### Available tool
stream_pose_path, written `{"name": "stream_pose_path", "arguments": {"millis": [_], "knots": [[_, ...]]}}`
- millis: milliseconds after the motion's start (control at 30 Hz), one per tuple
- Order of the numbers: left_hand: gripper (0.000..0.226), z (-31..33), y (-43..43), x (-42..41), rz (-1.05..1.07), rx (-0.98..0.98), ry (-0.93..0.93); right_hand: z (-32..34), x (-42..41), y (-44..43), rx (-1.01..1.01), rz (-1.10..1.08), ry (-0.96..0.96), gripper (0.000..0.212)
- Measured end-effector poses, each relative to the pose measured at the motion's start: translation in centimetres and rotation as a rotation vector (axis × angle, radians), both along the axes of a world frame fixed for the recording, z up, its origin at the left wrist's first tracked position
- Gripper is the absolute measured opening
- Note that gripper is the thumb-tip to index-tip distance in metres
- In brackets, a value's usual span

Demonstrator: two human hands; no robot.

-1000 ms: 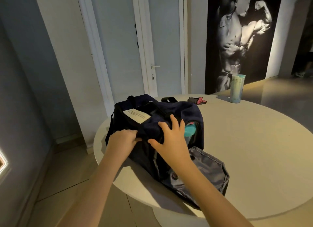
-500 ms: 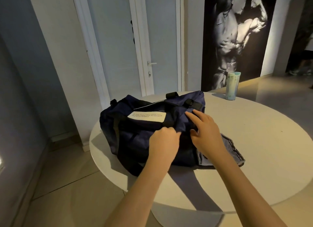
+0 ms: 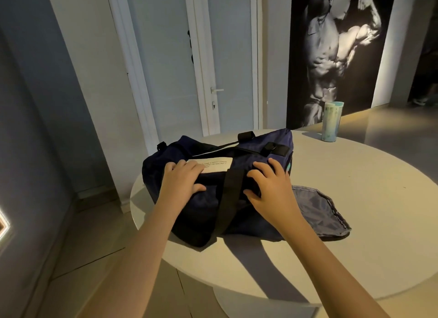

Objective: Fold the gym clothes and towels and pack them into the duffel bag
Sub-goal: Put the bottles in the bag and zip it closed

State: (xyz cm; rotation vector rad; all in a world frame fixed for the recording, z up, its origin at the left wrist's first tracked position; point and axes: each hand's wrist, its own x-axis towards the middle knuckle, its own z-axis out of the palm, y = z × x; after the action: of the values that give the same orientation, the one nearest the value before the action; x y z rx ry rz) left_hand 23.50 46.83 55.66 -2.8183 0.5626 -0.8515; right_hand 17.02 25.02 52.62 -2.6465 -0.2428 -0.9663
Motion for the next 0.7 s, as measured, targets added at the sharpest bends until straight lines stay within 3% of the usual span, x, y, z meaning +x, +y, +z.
{"name": "stream_pose_path", "arguments": {"millis": [133,333,600,700], "knots": [[0.045,0.3,-0.1,1.0,0.073,0.021,-0.039,-0.6,0.3,-0.8,-0.012,0.012,-0.020,0.033],[0.011,0.0,-0.8,-0.5,0.014,0.101,-0.154,-0.8,0.4,-3.0,0.015,0.073,-0.030,0.037],[0.025,-0.5,-3.5,-3.7,-0.012,0.045,-0.227,0.7,-0.8,-6.9,0.217,0.210,0.122,0.052],[0.058,0.3,-2.6,-4.2,0.026,-0.091,-0.164,1.9,-1.6,-6.4,0.225,0.103,0.157,0.052]]}}
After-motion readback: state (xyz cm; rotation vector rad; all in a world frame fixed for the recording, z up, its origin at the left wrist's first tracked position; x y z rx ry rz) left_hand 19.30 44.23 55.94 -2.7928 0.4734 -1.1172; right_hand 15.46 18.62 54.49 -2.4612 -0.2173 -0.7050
